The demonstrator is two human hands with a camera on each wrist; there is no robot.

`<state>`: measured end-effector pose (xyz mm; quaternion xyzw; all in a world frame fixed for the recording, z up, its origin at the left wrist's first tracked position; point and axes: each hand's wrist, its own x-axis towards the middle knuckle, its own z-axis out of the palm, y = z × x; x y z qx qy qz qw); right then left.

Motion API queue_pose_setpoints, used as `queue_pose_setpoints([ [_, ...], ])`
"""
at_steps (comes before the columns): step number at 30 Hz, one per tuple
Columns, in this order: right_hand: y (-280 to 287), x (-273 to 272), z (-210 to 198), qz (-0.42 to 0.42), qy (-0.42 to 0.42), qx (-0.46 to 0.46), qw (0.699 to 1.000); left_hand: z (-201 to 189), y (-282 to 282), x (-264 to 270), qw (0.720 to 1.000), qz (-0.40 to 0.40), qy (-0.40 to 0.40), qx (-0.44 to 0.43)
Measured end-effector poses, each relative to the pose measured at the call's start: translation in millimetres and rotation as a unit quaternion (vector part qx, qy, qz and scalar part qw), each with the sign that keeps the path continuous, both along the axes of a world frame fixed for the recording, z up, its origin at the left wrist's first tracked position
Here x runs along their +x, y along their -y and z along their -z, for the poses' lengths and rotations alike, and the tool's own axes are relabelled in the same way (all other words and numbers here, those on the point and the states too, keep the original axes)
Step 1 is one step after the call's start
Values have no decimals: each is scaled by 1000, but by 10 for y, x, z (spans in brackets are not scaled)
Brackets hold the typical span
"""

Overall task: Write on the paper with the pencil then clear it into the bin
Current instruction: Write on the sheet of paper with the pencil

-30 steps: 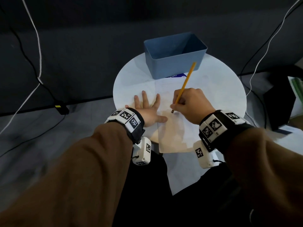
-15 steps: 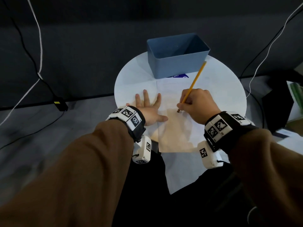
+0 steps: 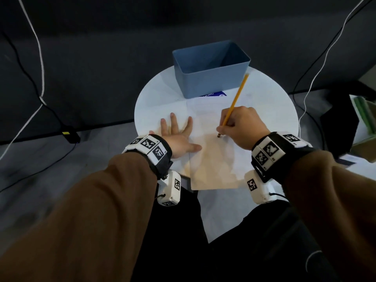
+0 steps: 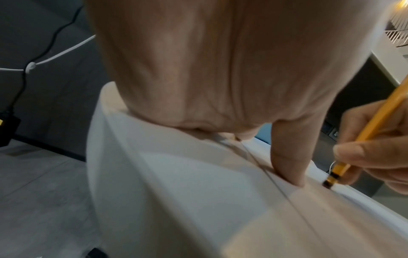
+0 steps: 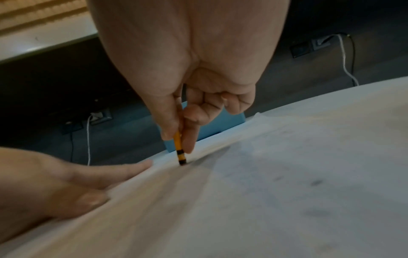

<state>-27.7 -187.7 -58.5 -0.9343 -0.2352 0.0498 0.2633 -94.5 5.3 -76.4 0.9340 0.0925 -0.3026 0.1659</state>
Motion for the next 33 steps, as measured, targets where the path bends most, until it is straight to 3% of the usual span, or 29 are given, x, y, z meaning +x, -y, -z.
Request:
queue_pose_setpoints([
  [5, 378, 79, -74, 67, -1, -32, 997, -5, -22, -2, 1000, 5, -3, -3],
  [12, 18, -39, -30, 12, -4, 47, 999, 11, -7, -2, 1000, 2, 1, 1],
  [20, 232, 58, -71, 50, 7, -25, 998, 13, -26, -10, 1000, 4, 4, 2],
  [27, -47, -47, -1, 12, -1, 13, 1000, 34, -23, 7, 1000, 3, 4, 11],
  [33, 67, 20, -58, 42, -5, -13, 999, 39, -36, 6, 1000, 4, 4, -4],
])
